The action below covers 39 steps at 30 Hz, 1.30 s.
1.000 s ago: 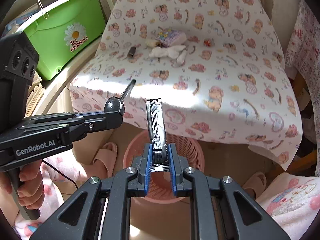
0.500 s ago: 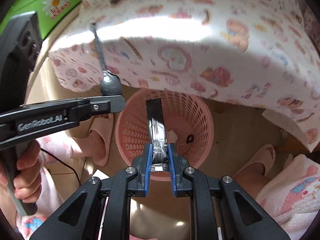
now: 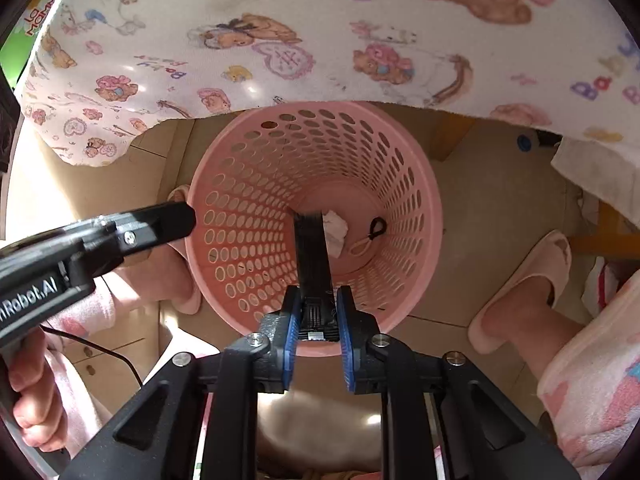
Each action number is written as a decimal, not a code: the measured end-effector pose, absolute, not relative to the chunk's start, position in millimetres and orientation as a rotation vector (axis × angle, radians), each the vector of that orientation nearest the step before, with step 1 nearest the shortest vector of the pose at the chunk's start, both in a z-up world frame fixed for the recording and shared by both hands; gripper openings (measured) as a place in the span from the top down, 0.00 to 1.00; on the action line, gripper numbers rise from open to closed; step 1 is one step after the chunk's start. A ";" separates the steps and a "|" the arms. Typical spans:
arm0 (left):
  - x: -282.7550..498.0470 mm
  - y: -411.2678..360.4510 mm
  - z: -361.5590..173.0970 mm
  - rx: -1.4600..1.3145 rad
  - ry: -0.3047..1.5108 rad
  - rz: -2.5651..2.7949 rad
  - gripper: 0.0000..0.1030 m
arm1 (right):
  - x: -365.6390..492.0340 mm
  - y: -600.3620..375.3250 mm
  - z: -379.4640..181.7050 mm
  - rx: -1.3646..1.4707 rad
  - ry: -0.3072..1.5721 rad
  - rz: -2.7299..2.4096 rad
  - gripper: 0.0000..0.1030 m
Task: Collect trash
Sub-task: 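Open the left tool to drop the spoon while the right tool drops the strip, then raise both open tools back toward the chair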
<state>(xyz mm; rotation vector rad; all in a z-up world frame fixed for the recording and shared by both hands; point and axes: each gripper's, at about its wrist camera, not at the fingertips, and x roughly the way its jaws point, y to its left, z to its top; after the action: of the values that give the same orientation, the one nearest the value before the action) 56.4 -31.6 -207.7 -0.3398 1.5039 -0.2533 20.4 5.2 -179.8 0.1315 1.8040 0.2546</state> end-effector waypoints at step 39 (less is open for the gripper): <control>31.7 -0.1 -24.8 -0.087 0.736 -0.006 0.08 | 44.2 -15.3 -18.9 0.047 1.109 0.165 0.18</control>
<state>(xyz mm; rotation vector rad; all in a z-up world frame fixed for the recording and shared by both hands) 31.7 -0.1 -24.8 -0.0872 0.7360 -0.0056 44.2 -15.3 -18.9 0.0471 1.1087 0.1652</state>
